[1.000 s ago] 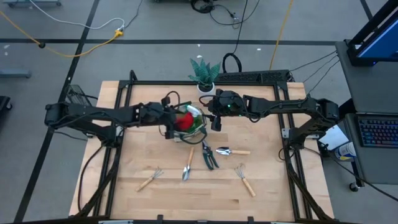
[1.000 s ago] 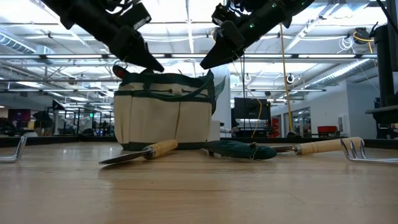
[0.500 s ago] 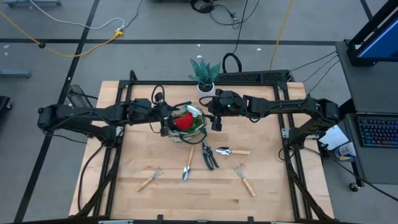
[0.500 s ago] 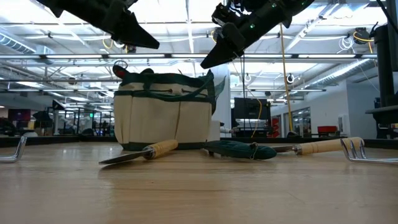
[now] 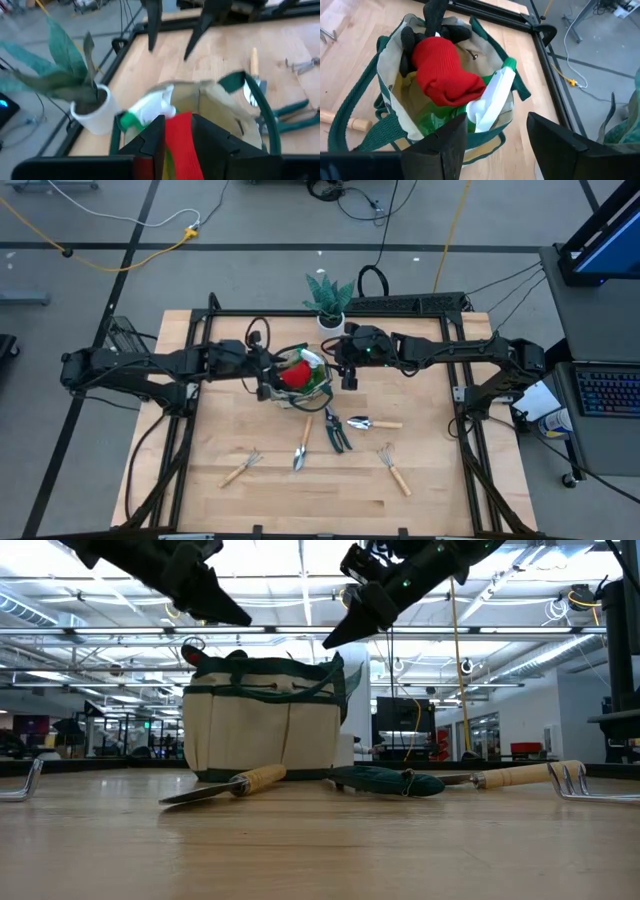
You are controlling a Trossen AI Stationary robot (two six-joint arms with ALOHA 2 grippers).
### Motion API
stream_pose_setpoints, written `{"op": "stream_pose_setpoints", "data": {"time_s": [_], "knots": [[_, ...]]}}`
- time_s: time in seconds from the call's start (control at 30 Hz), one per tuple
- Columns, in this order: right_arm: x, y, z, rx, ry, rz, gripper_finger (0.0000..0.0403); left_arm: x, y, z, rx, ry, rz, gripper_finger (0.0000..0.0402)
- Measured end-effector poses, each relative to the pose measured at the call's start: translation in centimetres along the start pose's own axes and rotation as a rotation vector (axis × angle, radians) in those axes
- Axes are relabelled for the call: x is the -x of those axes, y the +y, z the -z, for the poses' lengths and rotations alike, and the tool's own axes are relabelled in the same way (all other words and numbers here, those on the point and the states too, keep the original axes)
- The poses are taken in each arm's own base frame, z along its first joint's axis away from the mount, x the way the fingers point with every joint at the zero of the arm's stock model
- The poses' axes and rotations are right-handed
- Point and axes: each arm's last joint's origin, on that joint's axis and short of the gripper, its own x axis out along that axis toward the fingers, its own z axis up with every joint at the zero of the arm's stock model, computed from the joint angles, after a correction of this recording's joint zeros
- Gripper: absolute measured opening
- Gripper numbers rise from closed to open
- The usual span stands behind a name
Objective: Pick & Place Garden tools in Gardening bag
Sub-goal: Put the right brown trowel into the brown gardening bag
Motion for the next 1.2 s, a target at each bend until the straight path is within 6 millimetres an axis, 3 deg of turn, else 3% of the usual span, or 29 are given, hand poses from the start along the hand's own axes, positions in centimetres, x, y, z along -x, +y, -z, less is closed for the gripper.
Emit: {"op": "stream_pose_setpoints", "data": {"time_s": [0.73,1.2], "knots": [[0.1,-0.5,-1.4,0.004,-0.148,0.055,0.0196,-0.1,-0.1,0.2,0.219,0.019,0.001,0.0097],[0.1,-0.5,-1.5,0.013,-0.154,0.055,0.0196,0.1,-0.5,-0.6,0.142,-0.048,-0.071,0.0097]]}}
